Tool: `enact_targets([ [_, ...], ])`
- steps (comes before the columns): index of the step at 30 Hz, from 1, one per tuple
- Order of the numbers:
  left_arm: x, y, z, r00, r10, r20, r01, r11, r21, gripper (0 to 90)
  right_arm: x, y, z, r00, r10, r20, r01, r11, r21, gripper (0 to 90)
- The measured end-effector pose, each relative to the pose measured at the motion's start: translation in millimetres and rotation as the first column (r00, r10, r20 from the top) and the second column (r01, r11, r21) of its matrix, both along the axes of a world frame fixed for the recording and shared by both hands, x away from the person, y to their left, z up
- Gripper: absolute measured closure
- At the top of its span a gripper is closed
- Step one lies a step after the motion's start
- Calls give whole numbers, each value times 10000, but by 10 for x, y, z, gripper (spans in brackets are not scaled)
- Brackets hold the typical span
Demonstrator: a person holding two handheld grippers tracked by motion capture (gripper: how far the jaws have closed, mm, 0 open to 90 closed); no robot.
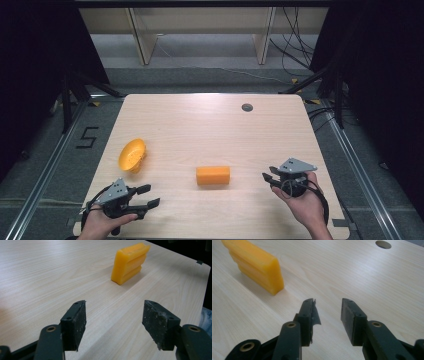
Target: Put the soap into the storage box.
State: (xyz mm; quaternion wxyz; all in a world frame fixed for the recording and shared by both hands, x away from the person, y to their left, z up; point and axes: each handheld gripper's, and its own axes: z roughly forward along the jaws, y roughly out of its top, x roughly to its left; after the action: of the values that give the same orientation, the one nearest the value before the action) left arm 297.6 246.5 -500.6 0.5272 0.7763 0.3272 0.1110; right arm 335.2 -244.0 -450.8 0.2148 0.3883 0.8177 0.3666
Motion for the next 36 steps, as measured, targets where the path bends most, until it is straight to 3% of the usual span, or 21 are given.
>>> enact_targets([
  [3,45,-1,26,9997,-153,169,151,9998,136,333,11,12,-19,9999,124,35,-123,9995,-296,636],
  [4,94,-19,57,9995,-265,199,259,9991,325,334,-16,33,-30,9990,4,-451,-19,9994,-332,636],
  [9,220,-130,124,9970,-665,393,638,9957,671,349,-26,45,-20,9998,-26,-186,17,9988,-490,634],
  [10,257,-171,145,9953,-853,462,814,9934,813,348,-56,74,-7,9978,-281,-593,259,9990,-368,626],
  [11,312,-269,182,9943,-924,524,869,9912,997,348,-38,70,-31,9994,-134,-311,119,9989,-463,621],
  [12,312,-269,182,9943,-924,524,869,9912,997,347,-38,70,-31,9994,-134,-311,119,9989,-463,621],
  [13,348,-312,205,9920,-1039,719,948,9882,1201,346,-21,58,-39,9999,-54,-129,47,9985,-548,615],
  [16,483,-473,273,9825,-1538,1049,1345,9760,1712,344,-24,47,-50,9984,-343,-445,328,9989,-343,597],
  [17,500,-518,275,9838,-1534,929,1368,9769,1645,341,-10,32,-56,9994,-232,-267,220,9989,-426,594],
  [18,521,-555,278,9833,-1610,853,1456,9757,1639,340,-18,39,-56,9986,-335,-413,323,9990,-296,592],
  [19,549,-581,284,9796,-1796,904,1613,9705,1794,339,-14,37,-59,9987,-313,-400,301,9991,-315,591],
  [21,586,-639,280,9791,-1854,840,1671,9677,1889,336,-9,43,-68,9987,-310,-410,297,9991,-318,587],
  [22,617,-657,286,9746,-2007,993,1771,9622,2068,336,-5,42,-68,9988,-261,-407,246,9990,-373,587],
  [24,646,-707,280,9769,-1964,838,1772,9645,1958,335,3,50,-78,9992,-240,-307,230,9992,-340,585],
  [27,682,-750,279,9740,-2116,804,1929,9617,1947,334,4,56,-76,9990,-271,-346,260,9991,-324,584],
  [31,728,-846,257,9699,-2351,636,2182,9548,2016,318,4,55,-86,9987,-314,-401,301,9990,-331,581],
  [32,751,-885,239,9652,-2541,613,2365,9487,2098,316,7,54,-89,9987,-335,-386,322,9989,-328,576],
  [34,759,-925,221,9651,-2554,576,2389,9492,2046,310,6,55,-90,9986,-339,-417,325,9989,-342,575],
  [35,766,-940,218,9636,-2622,516,2465,9467,2072,307,-16,73,-84,9959,-542,-728,531,9984,-173,574],
  [36,780,-951,219,9614,-2693,558,2516,9432,2168,305,0,56,-91,9978,-390,-533,373,9988,-313,574],
])
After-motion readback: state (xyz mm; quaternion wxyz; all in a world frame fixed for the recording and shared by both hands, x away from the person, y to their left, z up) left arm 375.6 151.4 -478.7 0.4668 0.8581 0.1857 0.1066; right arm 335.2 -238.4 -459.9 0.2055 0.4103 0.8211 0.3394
